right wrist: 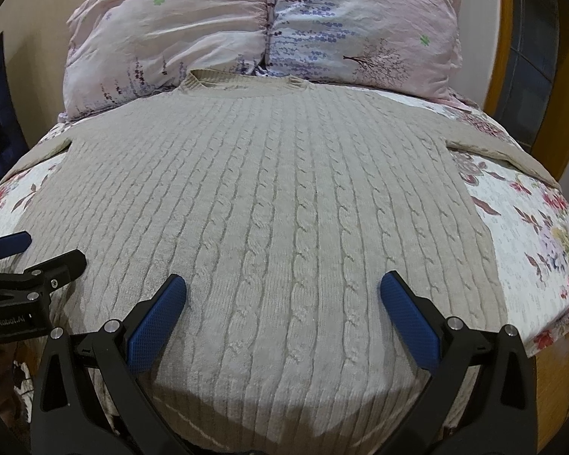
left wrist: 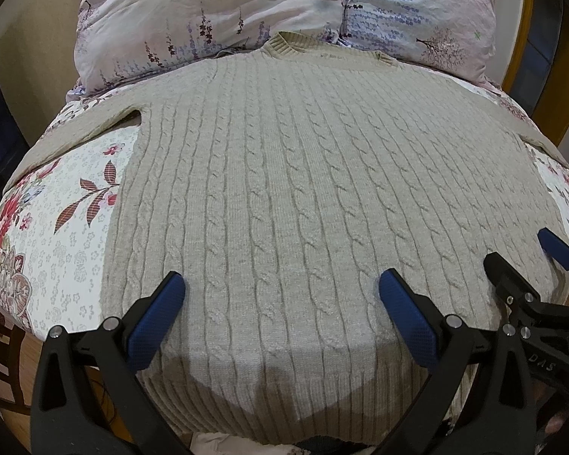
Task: Fold small clothes
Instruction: 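Grasp the sweater sleeve cuff with the right gripper and lift it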
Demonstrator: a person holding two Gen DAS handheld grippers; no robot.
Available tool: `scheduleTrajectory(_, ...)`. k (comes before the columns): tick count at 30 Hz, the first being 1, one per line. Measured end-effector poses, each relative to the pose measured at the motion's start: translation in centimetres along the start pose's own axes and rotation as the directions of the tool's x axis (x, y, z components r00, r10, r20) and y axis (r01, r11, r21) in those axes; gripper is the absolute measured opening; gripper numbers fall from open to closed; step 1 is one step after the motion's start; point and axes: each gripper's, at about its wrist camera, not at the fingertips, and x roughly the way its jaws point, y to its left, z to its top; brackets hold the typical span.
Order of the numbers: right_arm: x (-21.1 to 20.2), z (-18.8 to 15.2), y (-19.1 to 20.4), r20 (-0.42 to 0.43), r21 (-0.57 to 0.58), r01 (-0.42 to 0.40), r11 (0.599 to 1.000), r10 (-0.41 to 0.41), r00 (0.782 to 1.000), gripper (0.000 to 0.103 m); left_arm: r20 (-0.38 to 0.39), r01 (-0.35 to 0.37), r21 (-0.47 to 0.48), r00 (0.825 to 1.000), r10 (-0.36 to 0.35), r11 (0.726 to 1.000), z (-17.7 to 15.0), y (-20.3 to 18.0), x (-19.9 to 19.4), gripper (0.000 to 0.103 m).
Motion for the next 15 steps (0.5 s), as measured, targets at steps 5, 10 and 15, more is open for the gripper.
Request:
scheduleTrajectory(5,-0.1,-0.1,-0.3,0.020,-0.025,-0.041,0.999,0.042,0.999,0.102,-0.025,0.011,0.014,1.000,-0.011,1.000,0.6,0.1,0.4,0.101)
scheduleTrajectory(10,0.3,1.3,-1.6,-0.004,-0.029,-0.085,0.996,0.085,0.996,0.102,-0.026,0.009,0.044,1.000,-0.008,0.999,1.3,0.2,0.5,0.101)
scheduleTrajectory(15,0.5,5.1,-8.2,0.033,0.169,-0.098,0.981,0.093,0.995,0.102,0.030,-0.021,0.049,0.999,0.020,0.999,4.0,1.3,0.6,0.101)
